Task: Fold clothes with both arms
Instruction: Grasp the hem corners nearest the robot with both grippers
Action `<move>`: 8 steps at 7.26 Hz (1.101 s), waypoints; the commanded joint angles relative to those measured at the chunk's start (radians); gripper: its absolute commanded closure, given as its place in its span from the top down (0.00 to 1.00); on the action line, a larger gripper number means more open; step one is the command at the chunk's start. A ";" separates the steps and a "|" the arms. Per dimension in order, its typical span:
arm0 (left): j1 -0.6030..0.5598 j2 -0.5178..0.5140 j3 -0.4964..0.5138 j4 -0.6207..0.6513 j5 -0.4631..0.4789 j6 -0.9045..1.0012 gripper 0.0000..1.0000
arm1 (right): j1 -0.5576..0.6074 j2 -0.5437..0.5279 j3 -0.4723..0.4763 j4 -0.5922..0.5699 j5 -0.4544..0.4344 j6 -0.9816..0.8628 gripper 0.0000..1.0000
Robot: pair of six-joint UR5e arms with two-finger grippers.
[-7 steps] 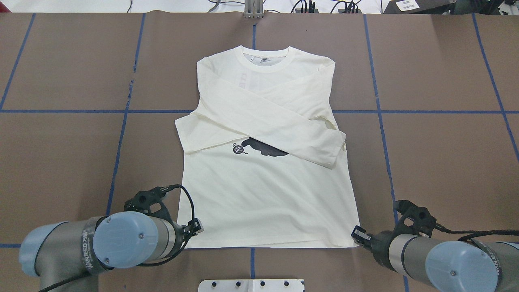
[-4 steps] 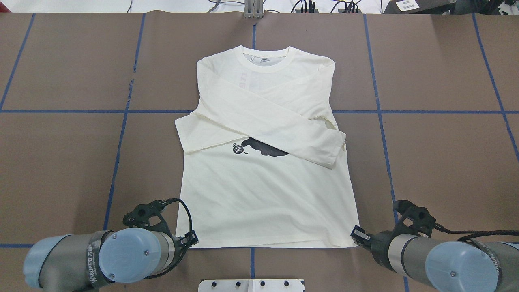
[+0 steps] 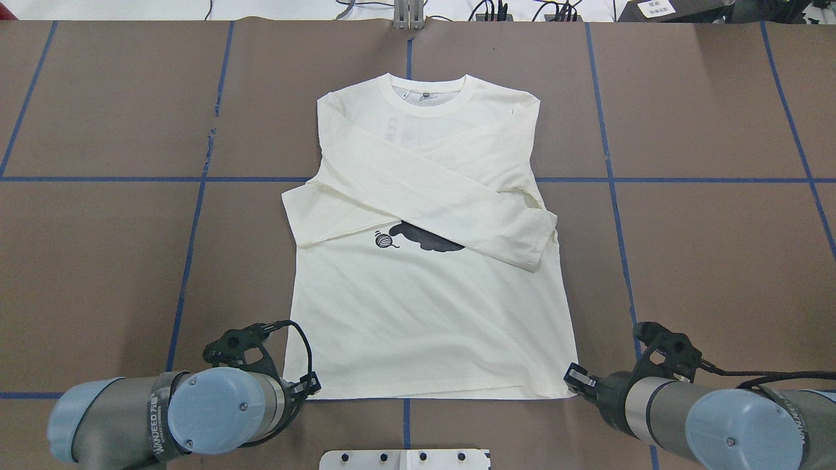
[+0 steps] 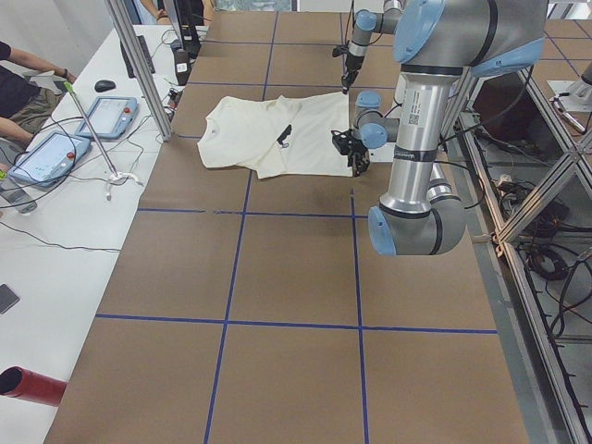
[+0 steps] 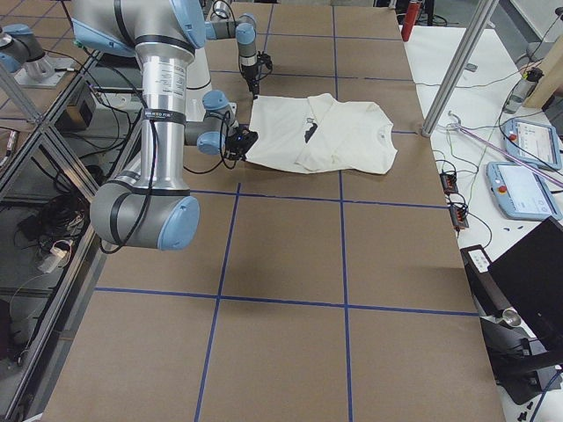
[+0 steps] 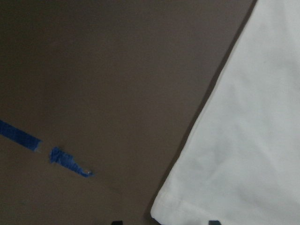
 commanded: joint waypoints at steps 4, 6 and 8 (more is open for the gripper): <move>-0.002 0.000 0.016 -0.005 -0.001 0.025 0.61 | 0.000 0.000 0.012 0.000 -0.002 0.000 0.00; -0.009 0.000 0.016 -0.013 -0.003 0.059 0.59 | -0.003 -0.001 0.012 0.000 -0.002 0.002 0.00; -0.009 0.000 0.013 -0.013 -0.003 0.069 0.49 | -0.002 0.000 0.012 0.000 -0.002 0.000 0.00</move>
